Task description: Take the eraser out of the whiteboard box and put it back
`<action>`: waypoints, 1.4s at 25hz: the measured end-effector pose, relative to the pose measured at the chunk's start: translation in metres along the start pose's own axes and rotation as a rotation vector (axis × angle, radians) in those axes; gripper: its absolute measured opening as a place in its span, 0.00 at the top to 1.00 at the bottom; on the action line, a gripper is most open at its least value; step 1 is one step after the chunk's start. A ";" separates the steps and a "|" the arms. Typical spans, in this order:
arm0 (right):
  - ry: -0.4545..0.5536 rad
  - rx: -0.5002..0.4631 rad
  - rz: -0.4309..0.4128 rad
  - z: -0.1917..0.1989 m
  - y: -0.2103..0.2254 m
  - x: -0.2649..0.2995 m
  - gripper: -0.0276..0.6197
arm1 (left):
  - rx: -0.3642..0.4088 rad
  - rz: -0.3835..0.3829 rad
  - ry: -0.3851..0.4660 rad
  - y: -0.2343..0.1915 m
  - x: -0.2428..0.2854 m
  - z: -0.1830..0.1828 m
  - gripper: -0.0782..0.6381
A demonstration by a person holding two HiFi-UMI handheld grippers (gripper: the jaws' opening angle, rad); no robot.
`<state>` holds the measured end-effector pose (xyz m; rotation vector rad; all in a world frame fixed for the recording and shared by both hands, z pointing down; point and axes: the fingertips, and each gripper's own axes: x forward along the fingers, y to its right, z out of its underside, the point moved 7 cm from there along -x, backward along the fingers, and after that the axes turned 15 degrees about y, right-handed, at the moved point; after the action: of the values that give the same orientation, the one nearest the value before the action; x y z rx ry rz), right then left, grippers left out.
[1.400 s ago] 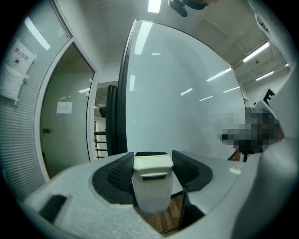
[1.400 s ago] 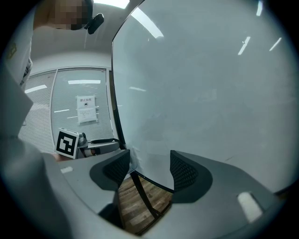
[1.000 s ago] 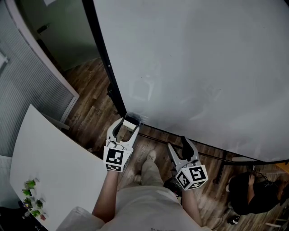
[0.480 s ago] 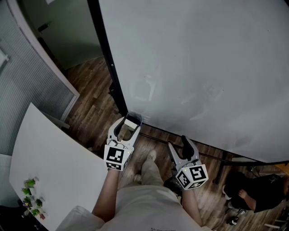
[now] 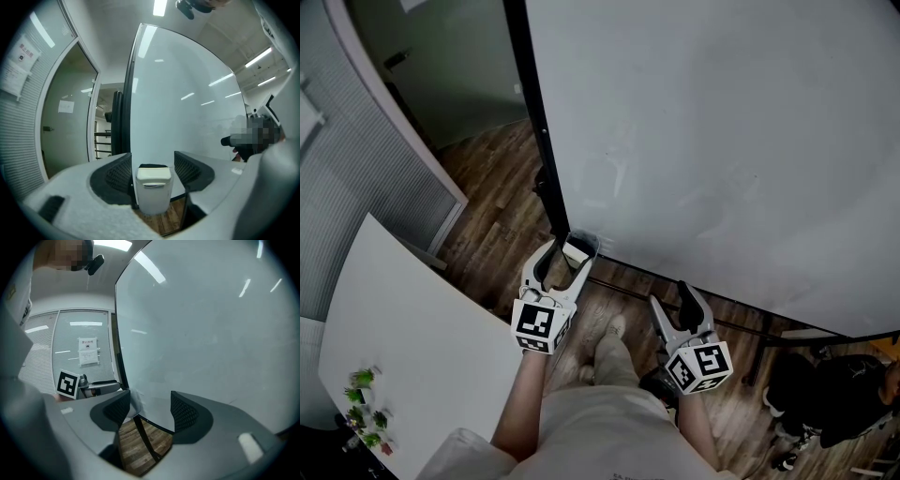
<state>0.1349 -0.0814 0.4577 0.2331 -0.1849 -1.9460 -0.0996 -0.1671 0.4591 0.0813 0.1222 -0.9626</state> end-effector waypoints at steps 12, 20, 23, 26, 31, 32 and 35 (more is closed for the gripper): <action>0.038 -0.025 -0.012 -0.009 -0.018 -0.014 0.57 | 0.008 0.134 0.041 0.039 -0.023 -0.027 0.67; 0.060 -0.032 -0.029 -0.017 -0.031 -0.024 0.73 | -0.054 0.196 0.046 0.059 -0.037 -0.036 0.85; 0.063 -0.047 -0.018 -0.020 -0.033 -0.028 0.79 | -0.062 0.195 0.047 0.061 -0.041 -0.039 0.88; 0.060 -0.069 -0.003 -0.025 -0.032 -0.031 0.91 | -0.065 0.186 0.053 0.063 -0.043 -0.043 0.88; 0.072 -0.075 -0.005 -0.030 -0.033 -0.034 0.94 | -0.122 0.191 0.059 0.062 -0.047 -0.046 0.88; 0.075 -0.070 -0.003 -0.030 -0.033 -0.034 0.94 | -0.126 0.191 0.059 0.061 -0.048 -0.046 0.88; 0.072 -0.068 0.003 -0.030 -0.032 -0.035 0.94 | -0.102 0.188 0.050 0.059 -0.049 -0.047 0.88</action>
<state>0.1267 -0.0376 0.4239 0.2569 -0.0716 -1.9345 -0.0815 -0.0881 0.4199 0.0229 0.2062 -0.7655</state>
